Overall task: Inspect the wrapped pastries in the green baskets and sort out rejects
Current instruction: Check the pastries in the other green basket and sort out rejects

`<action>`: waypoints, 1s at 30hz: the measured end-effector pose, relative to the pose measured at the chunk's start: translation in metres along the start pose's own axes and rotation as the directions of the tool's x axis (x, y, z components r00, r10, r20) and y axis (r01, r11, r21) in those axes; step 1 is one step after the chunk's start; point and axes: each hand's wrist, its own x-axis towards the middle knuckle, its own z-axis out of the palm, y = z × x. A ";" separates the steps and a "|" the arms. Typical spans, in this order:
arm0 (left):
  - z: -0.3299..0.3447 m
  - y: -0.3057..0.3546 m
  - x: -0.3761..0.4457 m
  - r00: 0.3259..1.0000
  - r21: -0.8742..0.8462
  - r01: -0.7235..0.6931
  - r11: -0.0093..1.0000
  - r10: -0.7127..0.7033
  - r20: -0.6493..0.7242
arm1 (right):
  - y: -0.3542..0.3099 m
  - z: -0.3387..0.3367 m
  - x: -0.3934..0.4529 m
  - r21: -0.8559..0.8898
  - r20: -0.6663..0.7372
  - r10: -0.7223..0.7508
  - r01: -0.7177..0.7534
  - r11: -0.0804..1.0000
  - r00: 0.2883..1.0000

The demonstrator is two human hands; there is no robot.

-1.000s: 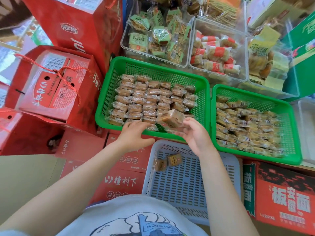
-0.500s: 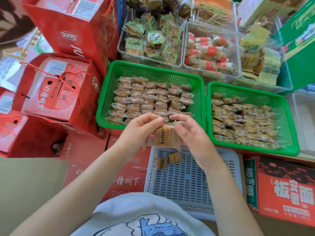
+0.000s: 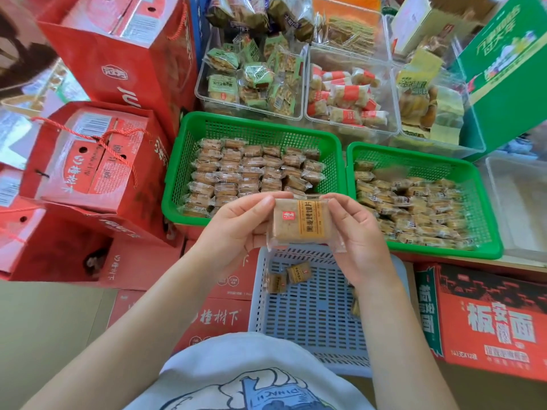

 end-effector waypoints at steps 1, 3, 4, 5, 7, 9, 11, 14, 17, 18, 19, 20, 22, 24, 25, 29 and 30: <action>0.001 0.001 -0.002 1.000 0.034 -0.021 0.999 0.022 -0.008 | 0.001 -0.001 0.000 0.048 -0.009 0.015 -0.015 0.999 1.000; 0.005 0.002 -0.005 0.996 0.099 -0.083 0.992 0.085 -0.021 | 0.004 -0.003 -0.001 0.138 -0.020 0.044 -0.041 0.990 0.999; 0.007 0.003 -0.007 0.993 0.128 -0.113 0.985 0.117 -0.021 | 0.007 -0.005 0.000 0.171 -0.015 0.066 -0.062 0.983 0.998; 0.009 0.005 -0.009 0.990 0.148 -0.139 0.979 0.143 -0.017 | 0.009 -0.005 0.000 0.196 -0.003 0.094 -0.091 0.976 0.996; 0.013 0.010 -0.012 0.985 0.150 -0.172 0.974 0.174 -0.004 | 0.013 -0.002 -0.001 0.217 0.046 0.154 -0.161 0.963 0.987; 0.014 0.014 -0.015 0.984 0.123 -0.175 0.977 0.177 -0.001 | 0.018 -0.002 -0.001 0.149 0.142 0.200 -0.220 0.964 0.970; 0.014 0.016 -0.017 0.986 0.101 -0.169 0.981 0.168 0.013 | 0.022 0.001 -0.001 0.106 0.234 0.213 -0.243 0.964 0.949; 0.016 0.016 -0.020 0.987 0.092 -0.158 0.983 0.155 0.037 | 0.028 0.000 0.000 0.100 0.274 0.204 -0.239 0.966 0.940; 0.018 0.016 -0.021 0.988 0.090 -0.151 0.984 0.149 0.036 | 0.034 -0.006 0.005 0.145 0.233 0.223 -0.261 0.954 0.946; 0.019 0.016 -0.022 0.988 0.098 -0.151 0.984 0.148 0.036 | 0.036 -0.007 0.005 0.144 0.218 0.232 -0.266 0.953 0.948; 0.019 0.015 -0.022 0.988 0.110 -0.151 0.982 0.148 0.036 | 0.037 -0.007 0.005 0.147 0.211 0.235 -0.269 0.952 0.949; 0.020 0.015 -0.022 0.988 0.129 -0.154 0.980 0.150 0.036 | 0.037 -0.008 0.005 0.155 0.206 0.238 -0.271 0.950 0.949; 0.021 0.014 -0.022 0.987 0.178 -0.161 0.971 0.160 0.019 | 0.035 -0.009 0.004 0.167 0.175 0.246 -0.275 0.947 0.953; 0.021 0.013 -0.022 0.983 0.222 -0.171 0.960 0.181 -0.027 | 0.033 -0.007 0.002 0.131 0.104 0.255 -0.267 0.955 0.961; 0.020 0.012 -0.021 0.980 0.235 -0.170 0.957 0.190 -0.065 | 0.032 -0.006 0.001 0.097 0.036 0.254 -0.257 0.962 0.966; 0.015 0.009 -0.017 0.964 0.277 -0.117 0.954 0.177 -0.200 | 0.010 0.001 -0.010 -0.045 -0.196 0.013 -0.023 0.999 0.980; 0.013 0.008 -0.016 0.963 0.298 -0.098 0.950 0.166 -0.212 | 0.003 0.003 -0.015 -0.160 -0.175 -0.091 0.063 0.985 0.980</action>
